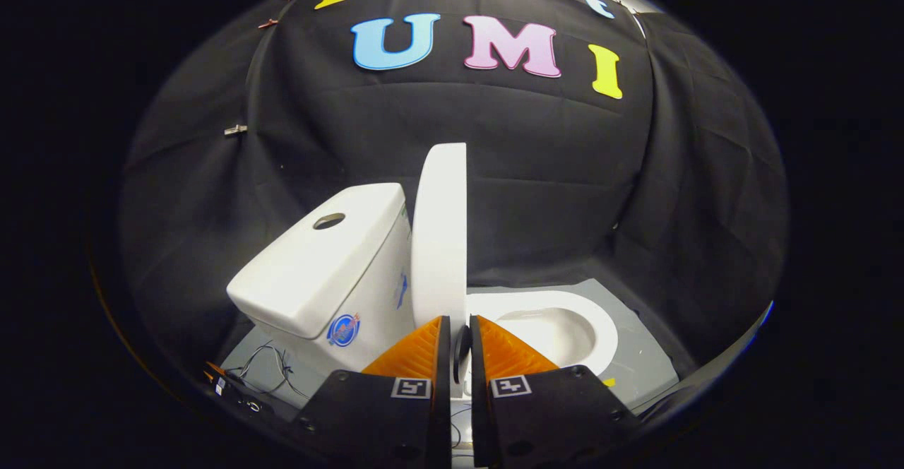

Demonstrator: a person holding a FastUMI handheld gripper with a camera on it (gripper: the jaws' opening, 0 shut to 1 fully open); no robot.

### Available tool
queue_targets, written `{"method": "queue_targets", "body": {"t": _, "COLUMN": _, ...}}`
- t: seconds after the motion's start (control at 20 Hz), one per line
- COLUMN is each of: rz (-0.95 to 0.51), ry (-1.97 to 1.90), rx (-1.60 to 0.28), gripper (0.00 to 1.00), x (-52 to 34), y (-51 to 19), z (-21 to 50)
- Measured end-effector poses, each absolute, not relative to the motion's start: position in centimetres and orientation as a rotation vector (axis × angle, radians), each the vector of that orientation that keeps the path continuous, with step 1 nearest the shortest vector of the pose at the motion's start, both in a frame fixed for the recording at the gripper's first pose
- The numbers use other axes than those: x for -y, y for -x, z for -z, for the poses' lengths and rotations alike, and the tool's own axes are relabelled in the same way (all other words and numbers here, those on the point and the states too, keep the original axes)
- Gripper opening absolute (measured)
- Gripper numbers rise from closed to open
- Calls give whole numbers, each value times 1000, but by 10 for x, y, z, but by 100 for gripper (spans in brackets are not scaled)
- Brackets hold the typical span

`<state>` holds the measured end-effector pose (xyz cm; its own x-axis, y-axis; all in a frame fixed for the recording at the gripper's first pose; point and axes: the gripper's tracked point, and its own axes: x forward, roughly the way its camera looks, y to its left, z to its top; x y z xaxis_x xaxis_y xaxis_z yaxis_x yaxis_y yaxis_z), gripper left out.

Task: Open the toilet lid.

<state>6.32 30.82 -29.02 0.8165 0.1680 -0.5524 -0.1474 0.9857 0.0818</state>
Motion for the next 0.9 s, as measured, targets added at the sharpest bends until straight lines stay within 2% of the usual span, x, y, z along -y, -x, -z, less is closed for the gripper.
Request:
{"method": "queue_targets", "body": {"t": 0.45, "rz": -232, "ry": 17, "rx": -587, "gripper": 21, "x": -367, "y": -55, "z": 293}}
{"method": "queue_targets", "body": {"t": 0.9, "rz": -225, "ry": 81, "rx": -572, "gripper": 21, "x": -372, "y": -53, "z": 292}}
